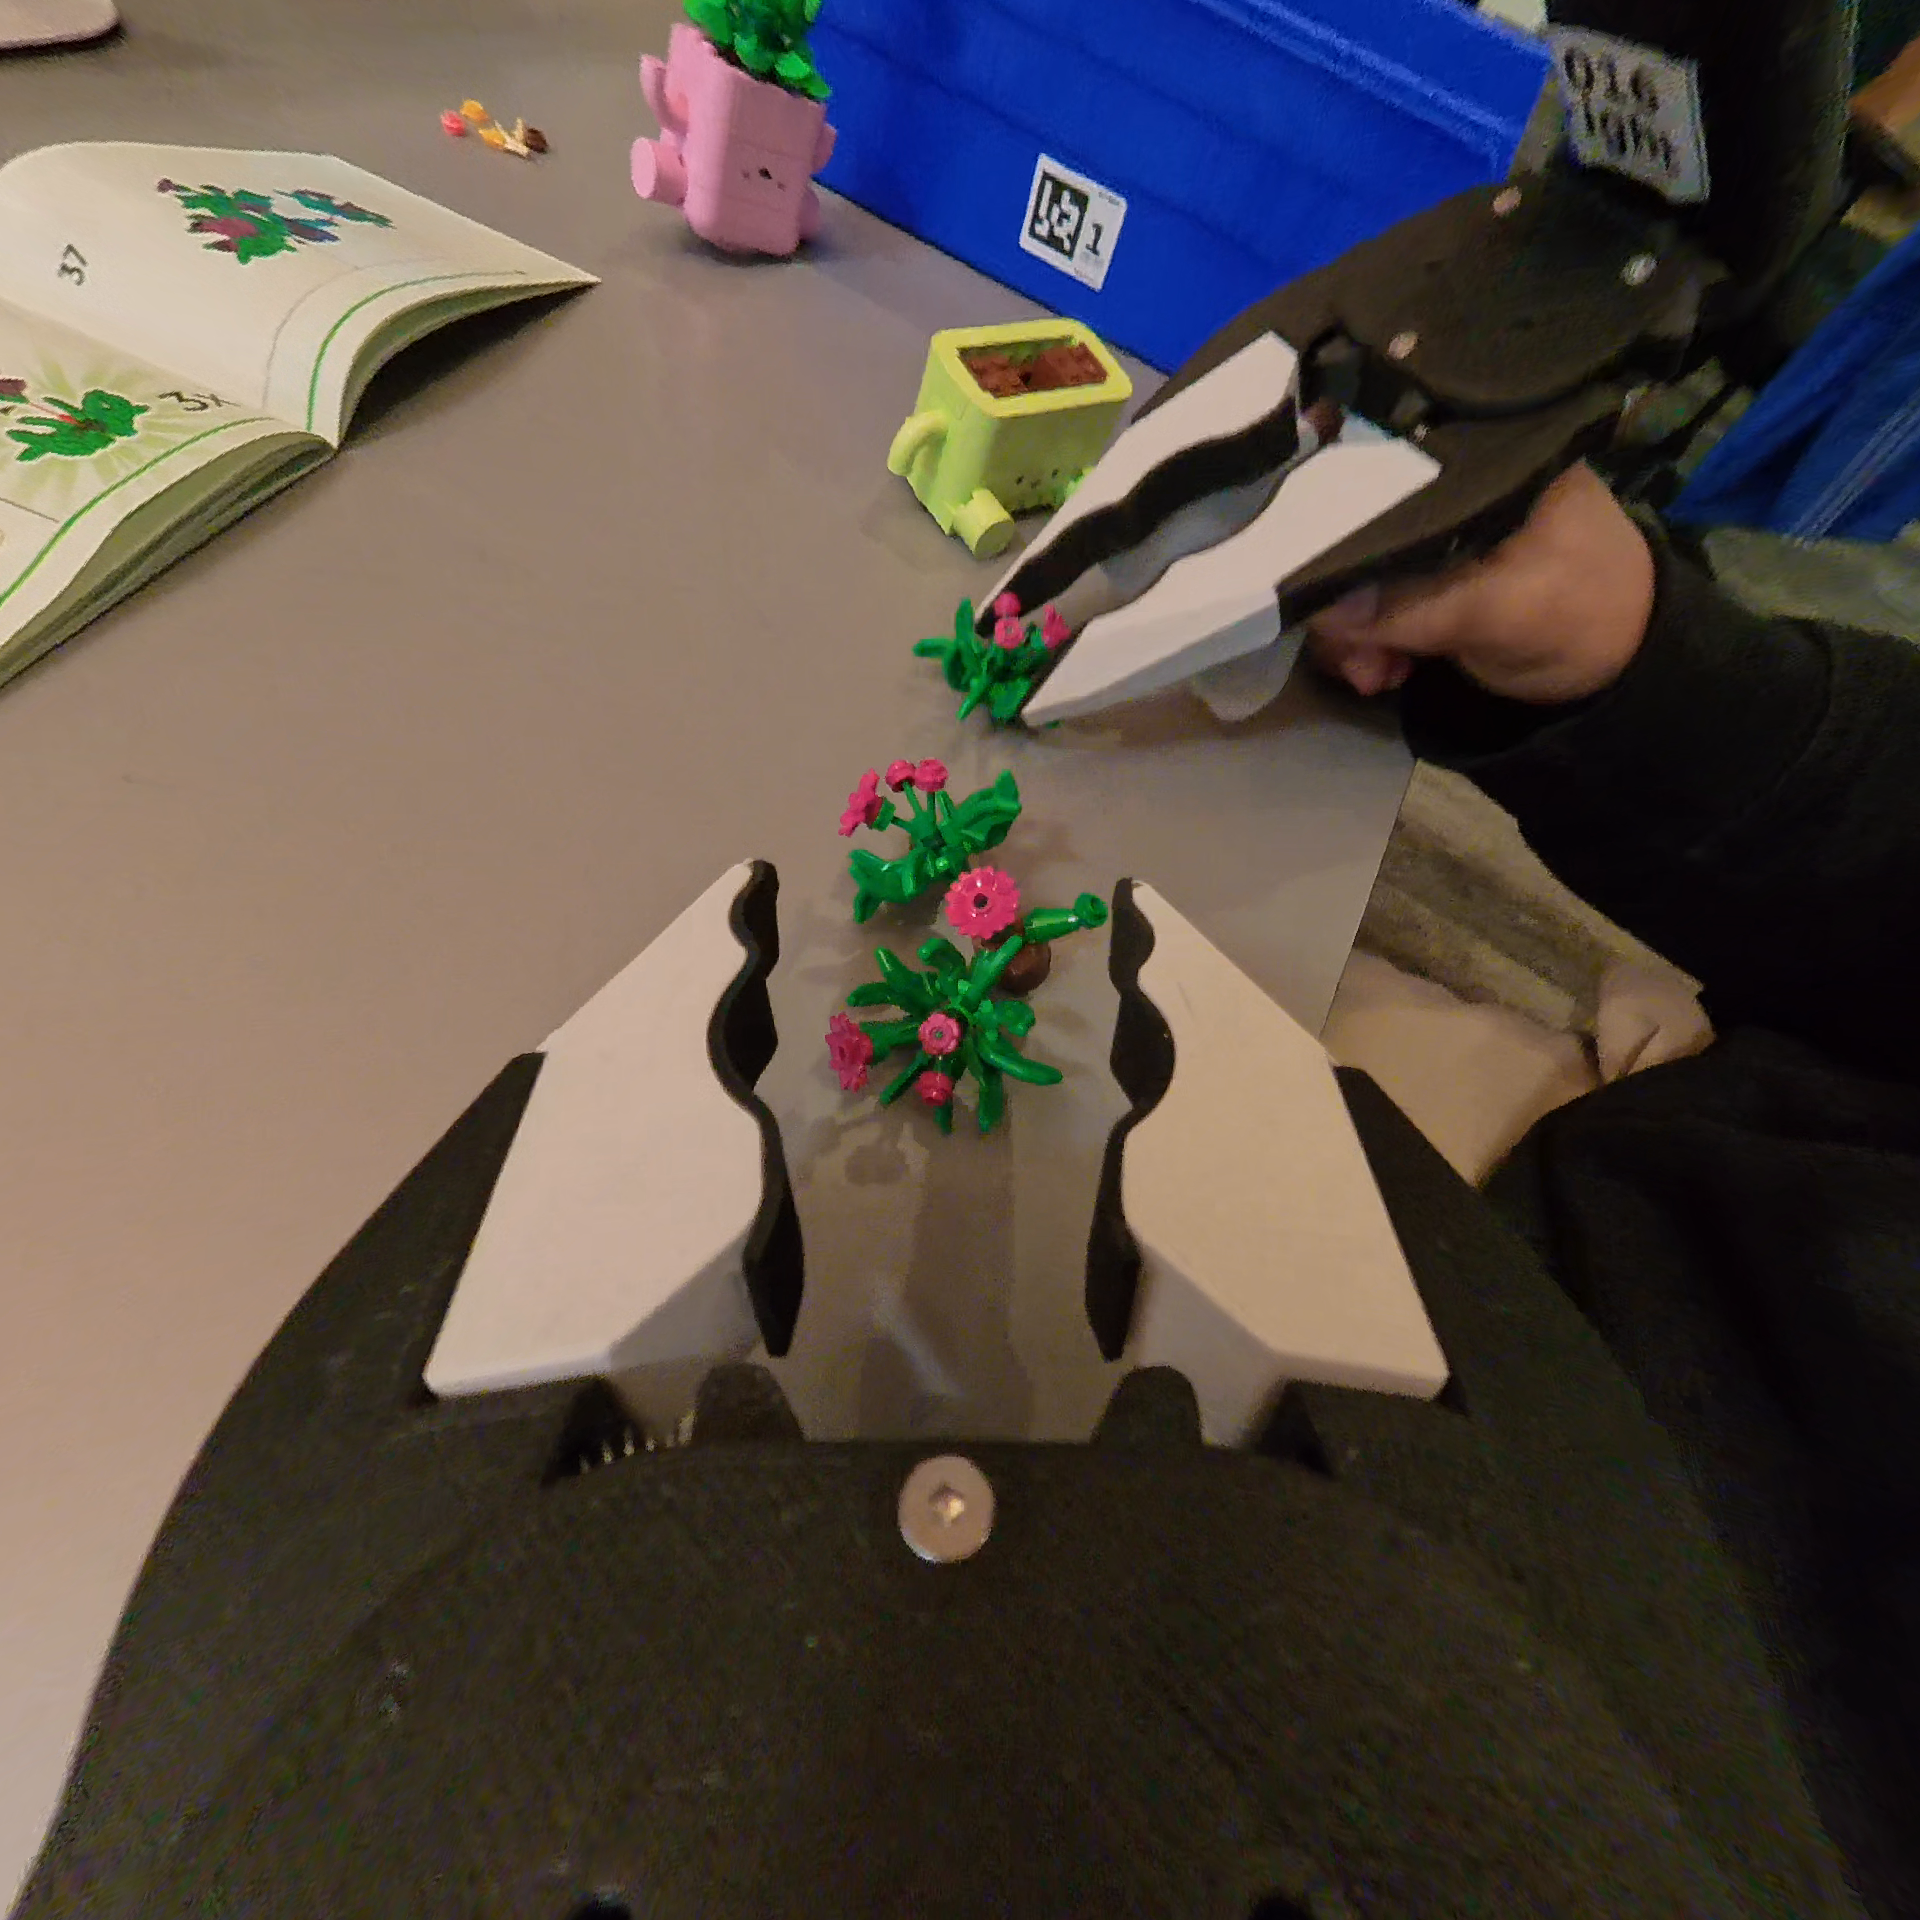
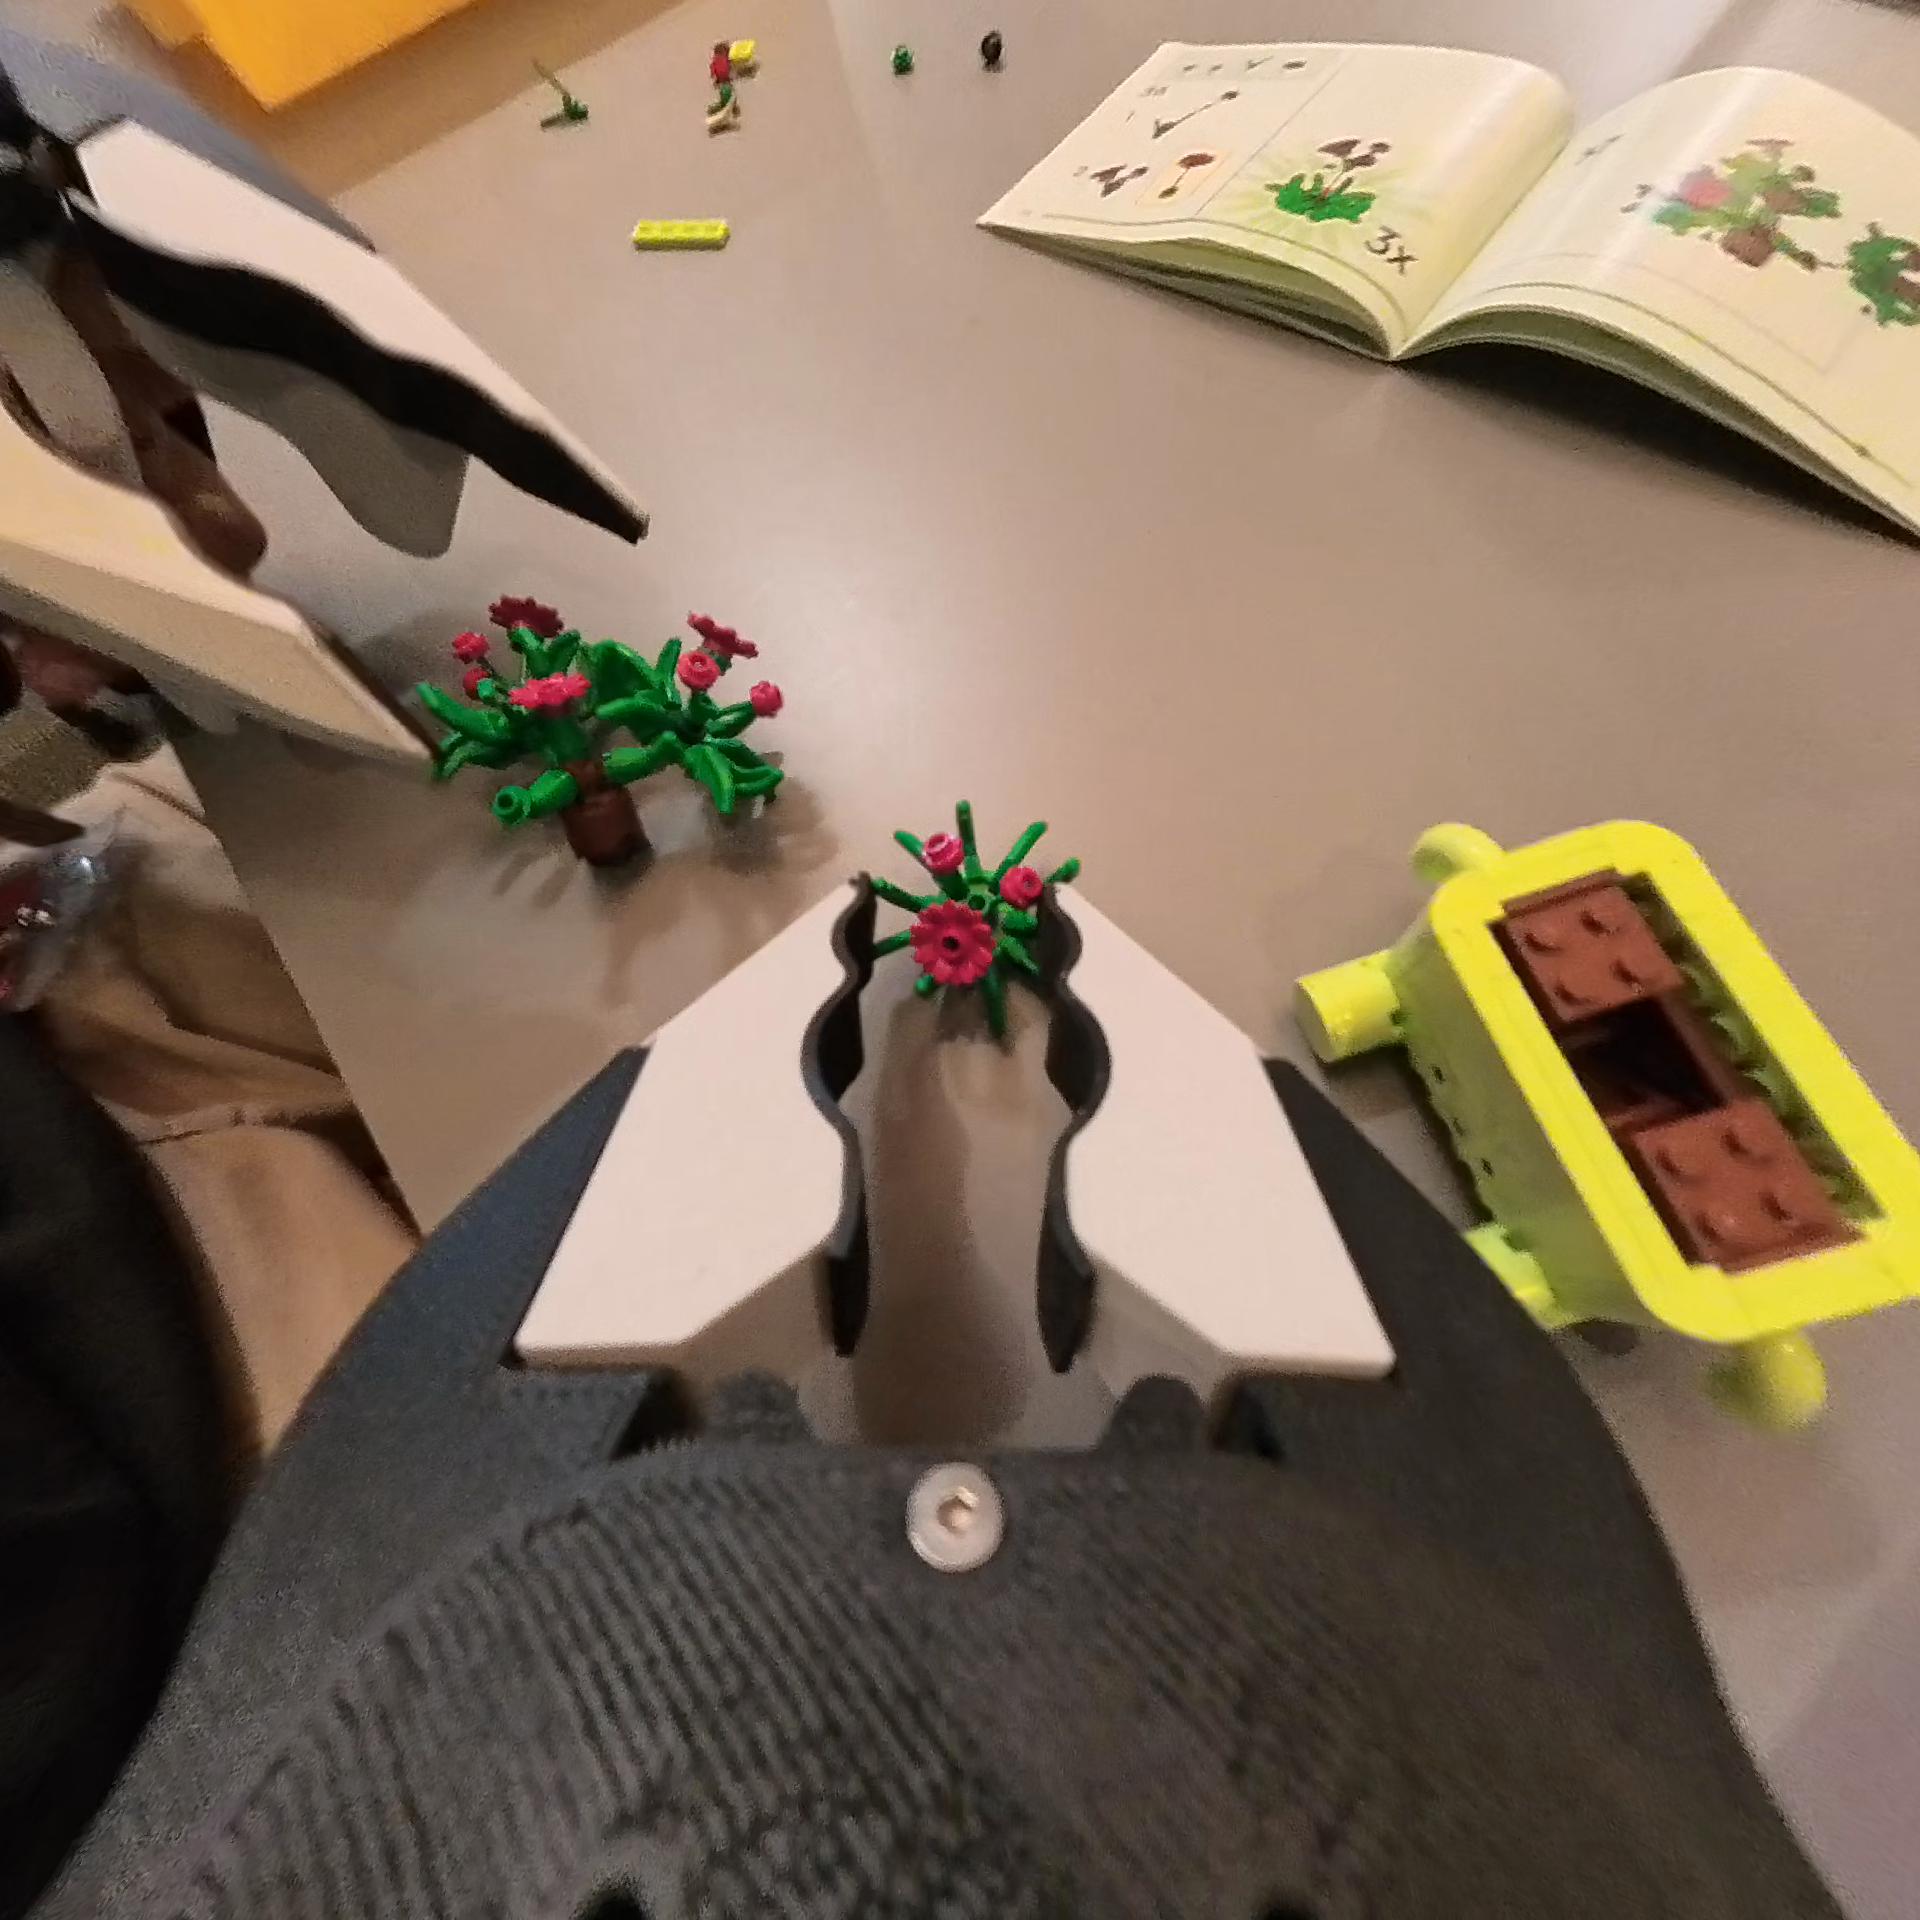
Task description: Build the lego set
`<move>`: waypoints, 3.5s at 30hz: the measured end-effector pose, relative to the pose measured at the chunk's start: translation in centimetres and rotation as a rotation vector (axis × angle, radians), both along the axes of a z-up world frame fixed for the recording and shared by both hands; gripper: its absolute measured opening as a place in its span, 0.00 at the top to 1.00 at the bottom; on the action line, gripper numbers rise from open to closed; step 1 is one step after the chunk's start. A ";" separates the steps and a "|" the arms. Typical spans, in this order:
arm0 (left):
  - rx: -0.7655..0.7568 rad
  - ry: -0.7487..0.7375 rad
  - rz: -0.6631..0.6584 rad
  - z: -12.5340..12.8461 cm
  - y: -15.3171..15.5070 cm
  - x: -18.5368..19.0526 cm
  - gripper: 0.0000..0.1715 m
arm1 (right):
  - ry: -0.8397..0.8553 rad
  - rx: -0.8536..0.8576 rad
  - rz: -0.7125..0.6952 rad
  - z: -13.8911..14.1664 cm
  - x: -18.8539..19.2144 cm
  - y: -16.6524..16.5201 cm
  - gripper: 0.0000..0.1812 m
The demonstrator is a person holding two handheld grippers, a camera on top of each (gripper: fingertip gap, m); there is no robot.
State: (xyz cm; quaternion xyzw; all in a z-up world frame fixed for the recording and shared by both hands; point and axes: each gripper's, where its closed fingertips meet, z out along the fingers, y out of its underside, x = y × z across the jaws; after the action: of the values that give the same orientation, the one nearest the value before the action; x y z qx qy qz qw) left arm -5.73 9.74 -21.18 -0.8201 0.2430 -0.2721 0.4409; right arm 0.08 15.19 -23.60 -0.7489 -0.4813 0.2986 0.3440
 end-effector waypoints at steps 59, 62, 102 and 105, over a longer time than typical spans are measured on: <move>-0.020 0.410 -0.008 -4.2 -0.2 0.2 0.77 | 0.157 0.054 0.139 2.7 -4.1 -6.5 0.84; -0.015 0.416 -0.006 -4.2 -0.2 0.1 0.78 | 0.155 0.057 0.142 2.7 -4.1 -6.5 0.84; -0.035 0.400 0.002 -4.2 -0.1 0.1 0.79 | 0.080 0.145 0.158 1.9 -4.0 -6.7 0.81; -0.038 0.397 0.001 -4.2 -0.1 0.1 0.79 | 0.089 0.114 0.154 1.9 -3.9 -6.5 0.83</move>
State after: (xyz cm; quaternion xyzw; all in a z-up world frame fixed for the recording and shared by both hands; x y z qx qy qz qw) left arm -5.63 9.61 -25.42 -0.8659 0.3196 -0.1090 0.3691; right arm -3.84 8.64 -21.72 -0.6750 -0.5379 0.3291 0.3831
